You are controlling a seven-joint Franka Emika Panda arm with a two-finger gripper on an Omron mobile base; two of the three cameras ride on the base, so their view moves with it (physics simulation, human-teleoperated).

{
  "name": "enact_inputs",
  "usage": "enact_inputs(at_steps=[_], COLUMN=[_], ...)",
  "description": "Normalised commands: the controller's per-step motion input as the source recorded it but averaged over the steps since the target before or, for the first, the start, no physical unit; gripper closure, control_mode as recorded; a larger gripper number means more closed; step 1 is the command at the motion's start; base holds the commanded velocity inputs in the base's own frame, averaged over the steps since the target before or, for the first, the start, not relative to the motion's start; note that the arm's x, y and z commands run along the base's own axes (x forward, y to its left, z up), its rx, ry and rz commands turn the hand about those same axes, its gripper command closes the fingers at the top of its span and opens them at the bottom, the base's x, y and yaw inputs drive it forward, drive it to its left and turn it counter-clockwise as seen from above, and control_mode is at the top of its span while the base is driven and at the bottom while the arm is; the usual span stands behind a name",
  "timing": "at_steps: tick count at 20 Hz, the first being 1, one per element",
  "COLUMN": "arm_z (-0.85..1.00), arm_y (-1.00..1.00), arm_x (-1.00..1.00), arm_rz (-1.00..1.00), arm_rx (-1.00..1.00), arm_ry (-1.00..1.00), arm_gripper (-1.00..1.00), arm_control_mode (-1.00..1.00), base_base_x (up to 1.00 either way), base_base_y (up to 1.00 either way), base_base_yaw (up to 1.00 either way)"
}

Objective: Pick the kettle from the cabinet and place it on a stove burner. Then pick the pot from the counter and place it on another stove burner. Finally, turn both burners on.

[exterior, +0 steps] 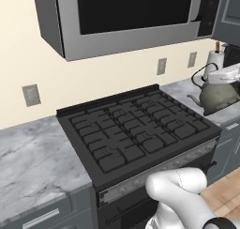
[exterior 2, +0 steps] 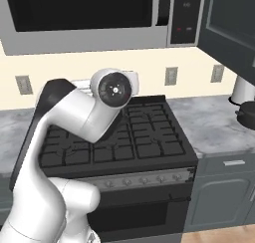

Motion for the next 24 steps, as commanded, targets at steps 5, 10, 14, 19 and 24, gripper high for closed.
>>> enact_inputs(at_steps=[5, 10, 14, 19, 24], arm_z=[-0.26, -0.30, -0.20, -0.05, -0.07], arm_y=[0.08, 0.08, 0.02, -0.01, 0.00], arm_x=[0.27, 0.29, 0.29, 0.08, 0.37], arm_rz=[0.03, 0.04, 0.07, 0.07, 0.10], arm_rx=[0.00, 0.01, 0.04, 0.01, 0.01], arm_ry=[-0.02, -0.06, -0.10, -0.07, -0.06], arm_gripper=[1.00, 1.00, 1.00, 1.00, 1.00], arm_control_mode=[-1.00, -1.00, -1.00, -1.00, -1.00], base_base_x=[0.00, 0.00, 0.00, 0.00, 0.00], base_base_y=[0.00, 0.00, 0.00, 0.00, 0.00], base_base_yaw=[0.00, 0.00, 0.00, 0.00, 0.00])
